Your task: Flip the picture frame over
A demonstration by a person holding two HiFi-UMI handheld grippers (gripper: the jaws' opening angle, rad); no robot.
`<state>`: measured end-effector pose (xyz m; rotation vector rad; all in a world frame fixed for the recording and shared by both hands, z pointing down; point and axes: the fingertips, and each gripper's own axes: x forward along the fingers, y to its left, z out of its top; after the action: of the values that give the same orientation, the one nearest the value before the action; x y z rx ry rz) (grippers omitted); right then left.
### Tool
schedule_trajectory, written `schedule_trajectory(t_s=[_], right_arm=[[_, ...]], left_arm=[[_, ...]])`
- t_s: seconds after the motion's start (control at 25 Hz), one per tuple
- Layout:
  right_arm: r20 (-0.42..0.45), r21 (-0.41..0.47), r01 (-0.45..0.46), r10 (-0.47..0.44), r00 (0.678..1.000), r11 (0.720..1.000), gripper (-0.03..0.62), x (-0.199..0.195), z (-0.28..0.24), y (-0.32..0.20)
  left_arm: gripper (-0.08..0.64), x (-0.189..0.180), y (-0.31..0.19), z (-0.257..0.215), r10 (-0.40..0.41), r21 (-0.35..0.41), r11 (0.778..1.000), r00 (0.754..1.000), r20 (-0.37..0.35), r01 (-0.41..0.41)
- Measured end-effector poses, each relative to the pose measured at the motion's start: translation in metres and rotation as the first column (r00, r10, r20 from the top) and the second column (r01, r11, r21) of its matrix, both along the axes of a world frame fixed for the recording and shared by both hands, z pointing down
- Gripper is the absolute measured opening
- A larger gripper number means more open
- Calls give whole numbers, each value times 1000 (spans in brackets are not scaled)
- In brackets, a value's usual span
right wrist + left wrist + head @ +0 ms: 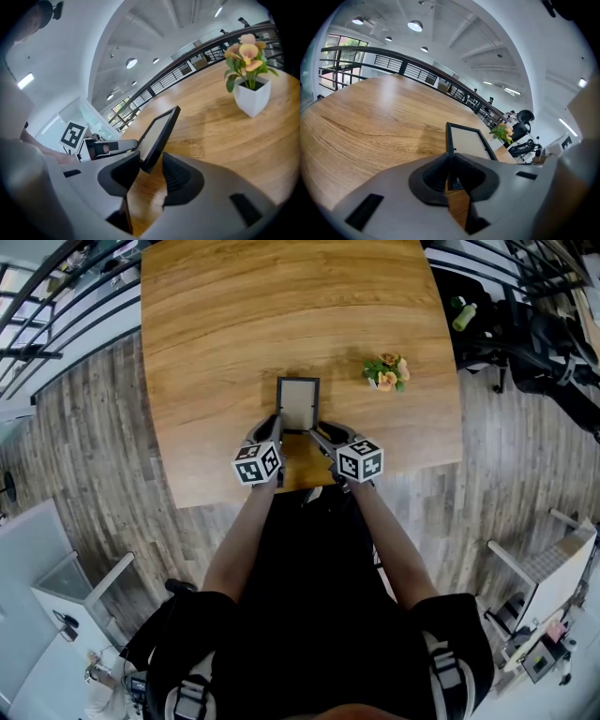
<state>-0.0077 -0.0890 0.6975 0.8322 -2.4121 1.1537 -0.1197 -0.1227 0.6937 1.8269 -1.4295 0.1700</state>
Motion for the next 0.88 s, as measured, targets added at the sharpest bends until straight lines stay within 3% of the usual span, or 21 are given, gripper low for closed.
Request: schedule_trajectory(t_s=[0.4, 0.68, 0.88], right_arm=[[118, -83, -63, 72, 990, 995, 124, -3, -5, 2], [117, -96, -20, 31, 993, 995, 168, -11, -1, 8], [150, -147, -46, 69, 986, 988, 163, -10, 4, 8]], left_arm=[[55, -2, 1, -7, -1, 38, 999, 1000, -31, 3], [55, -4, 2, -16, -10, 85, 996, 998, -67, 16], [55, -3, 3, -18, -7, 95, 995, 997, -77, 15]])
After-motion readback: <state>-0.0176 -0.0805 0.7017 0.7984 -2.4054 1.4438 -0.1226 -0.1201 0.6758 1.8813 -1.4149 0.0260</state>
